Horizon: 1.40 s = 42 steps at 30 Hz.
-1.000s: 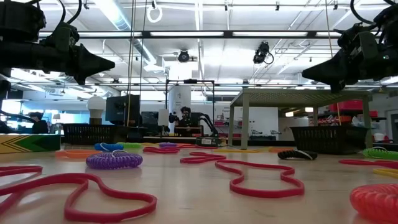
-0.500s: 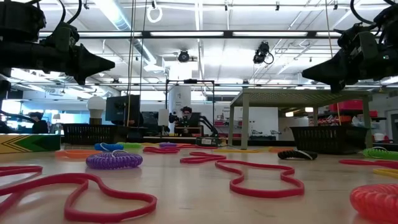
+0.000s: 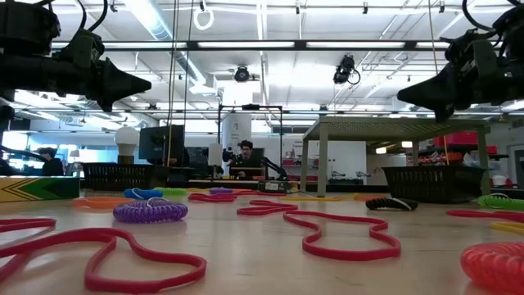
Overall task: Pick & Place Office Desk Supplies
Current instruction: Put the top right black basket on the shelf
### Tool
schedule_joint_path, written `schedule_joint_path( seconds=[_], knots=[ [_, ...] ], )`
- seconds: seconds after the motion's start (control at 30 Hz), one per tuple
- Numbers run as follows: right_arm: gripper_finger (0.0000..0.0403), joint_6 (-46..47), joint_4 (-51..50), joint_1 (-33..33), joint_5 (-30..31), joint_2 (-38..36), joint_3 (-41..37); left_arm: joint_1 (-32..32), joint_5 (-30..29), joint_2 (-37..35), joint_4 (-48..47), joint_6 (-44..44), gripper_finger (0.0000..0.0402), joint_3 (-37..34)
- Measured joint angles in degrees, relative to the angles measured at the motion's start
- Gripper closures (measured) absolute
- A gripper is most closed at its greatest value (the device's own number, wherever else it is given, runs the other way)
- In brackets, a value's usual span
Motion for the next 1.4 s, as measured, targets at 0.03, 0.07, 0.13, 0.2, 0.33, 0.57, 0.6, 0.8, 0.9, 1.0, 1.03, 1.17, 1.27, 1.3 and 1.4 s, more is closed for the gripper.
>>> schedule_joint_path(
  seconds=[0.03,0.07,0.13,0.2,0.33,0.57,0.6,0.8,0.9,1.0,1.03,1.17,1.27,1.3,1.4],
  knots=[
    [0.0364,0.65,0.5,0.0,-0.05,0.0,0.0,-0.02,0.02,-0.02,0.0,0.02,0.0394,0.0],
    [0.0364,3.26,0.99,-0.01,-0.45,0.0,0.0,0.0,0.02,-0.02,0.0,0.0,0.0394,0.02],
    [0.0364,13.09,1.42,0.02,-3.06,0.0,0.0,0.0,0.01,0.0,0.0,0.02,0.0394,0.01],
    [0.0364,18.51,1.95,0.0,-3.99,0.0,0.0,0.0,0.01,-0.01,0.0,0.02,0.0394,0.01],
    [0.0364,18.96,5.25,0.02,-3.76,-0.02,0.0,-0.01,0.01,0.0,0.0,0.0,0.0394,0.01],
    [0.0367,24.03,19.63,0.27,-9.52,0.0,0.0,-0.02,0.0,0.0,0.0,0.0,0.0394,0.02],
    [0.0373,22.93,21.23,0.86,-10.72,0.01,-0.01,-0.02,0.0,-0.01,0.0,0.01,0.0394,0.01],
    [0.0396,14.31,20.01,7.78,-1.42,4.03,3.06,-0.02,0.01,0.0,0.0,0.01,0.0394,0.02],
    [0.0399,11.92,18.31,12.62,3.65,9.58,6.48,-0.02,0.0,0.0,0.0,0.0,0.0394,0.01],
    [0.04,11.07,14.78,18.11,9.66,16.55,11.78,-0.02,0.0,0.0,0.0,0.0,0.0394,0.02],
    [0.04,11.2,12.17,19.9,12.26,19.15,13.91,-0.02,0.0,0.0,0.0,0.02,0.0394,0.02],
    [0.0401,16.27,-1.69,26.86,23.31,30.02,23.41,-0.02,0.01,0.0,0.0,0.01,0.0394,0.0],
    [0.0401,23.31,-10.98,31.08,28.18,37.92,29.87,-0.02,0.0,0.0,0.0,0.02,0.0394,0.0],
    [0.0401,25.81,-13.71,32.08,29.23,40.27,31.48,-0.02,0.0,0.0,0.0,0.0,0.0394,0.0],
    [0.0398,33.74,-18.65,34.05,31.55,47.16,35.17,-0.02,0.02,0.0,0.0,0.0,0.0394,0.02]
  ],
)
